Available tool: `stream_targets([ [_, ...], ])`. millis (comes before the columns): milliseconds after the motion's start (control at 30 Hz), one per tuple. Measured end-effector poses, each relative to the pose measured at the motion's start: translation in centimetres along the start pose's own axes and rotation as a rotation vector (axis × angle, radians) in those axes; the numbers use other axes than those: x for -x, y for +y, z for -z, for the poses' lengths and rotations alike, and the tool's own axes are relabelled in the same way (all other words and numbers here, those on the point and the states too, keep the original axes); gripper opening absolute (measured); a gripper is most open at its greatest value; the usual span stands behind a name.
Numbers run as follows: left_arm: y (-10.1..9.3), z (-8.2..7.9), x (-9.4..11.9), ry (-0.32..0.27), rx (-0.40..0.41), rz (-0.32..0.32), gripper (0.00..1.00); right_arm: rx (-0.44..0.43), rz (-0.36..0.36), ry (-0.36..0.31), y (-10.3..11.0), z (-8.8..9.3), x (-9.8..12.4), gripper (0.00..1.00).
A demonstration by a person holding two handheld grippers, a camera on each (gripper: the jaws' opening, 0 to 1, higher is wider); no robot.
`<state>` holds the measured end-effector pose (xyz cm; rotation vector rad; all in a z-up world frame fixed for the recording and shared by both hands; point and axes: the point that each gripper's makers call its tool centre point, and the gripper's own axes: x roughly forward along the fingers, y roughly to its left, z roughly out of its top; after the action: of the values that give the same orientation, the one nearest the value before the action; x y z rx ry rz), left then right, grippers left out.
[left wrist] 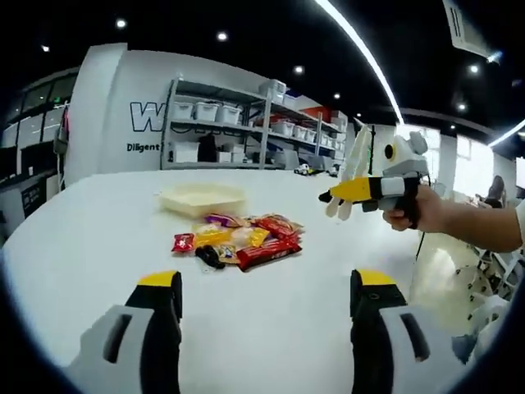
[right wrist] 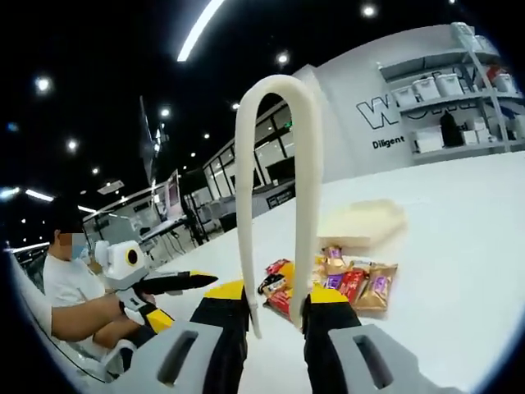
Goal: Place the target food into the container with the food tongs after gripping and lifting it, then release it inside without dropping or visibly crushing the food.
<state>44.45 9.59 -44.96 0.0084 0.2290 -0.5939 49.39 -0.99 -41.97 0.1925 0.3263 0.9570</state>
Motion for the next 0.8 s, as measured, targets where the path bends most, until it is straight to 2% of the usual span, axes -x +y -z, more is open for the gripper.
stream_targets([
  [67,-0.1,-0.2,0.5,-0.011,-0.019,-0.007,0.80,0.036,-0.009,0.023,0.1,0.3,-0.7,0.19],
  [200,-0.2,0.7,0.5,0.029,-0.055,-0.020,0.82,0.056,-0.016,0.048,0.4,0.3,-1.9,0.19],
  [367,-1.0,0.2,0.1,0.027,-0.056,0.004,0.83,0.097,-0.041,0.096,0.2,0.7,-3.8,0.20],
  [400,-1.1,0.2,0.1,0.030,-0.065,0.006,0.83,0.105,-0.035,0.123,-0.2,1.1,-4.2,0.20],
  [467,-1.0,0.0,0.2,0.028,-0.094,-0.001,0.83,0.124,-0.033,0.137,-0.5,1.2,-4.9,0.20],
  [533,-0.8,0.2,0.0,0.025,-0.104,0.001,0.82,0.109,-0.032,0.134,-0.8,1.2,-5.3,0.21],
  [600,0.0,0.5,0.1,0.036,-0.114,-0.023,0.83,0.040,-0.037,0.110,-0.5,0.9,-5.9,0.21],
  [667,0.4,0.5,0.1,0.030,-0.081,-0.021,0.84,0.097,-0.020,0.132,-0.9,1.0,-6.5,0.21],
  [700,0.3,0.5,0.2,0.021,-0.038,-0.010,0.84,0.108,-0.016,0.149,-0.9,1.3,-6.7,0.21],
  [800,0.6,0.5,0.3,0.021,-0.016,-0.010,0.84,0.098,0.003,0.191,-1.7,2.3,-7.3,0.21],
])
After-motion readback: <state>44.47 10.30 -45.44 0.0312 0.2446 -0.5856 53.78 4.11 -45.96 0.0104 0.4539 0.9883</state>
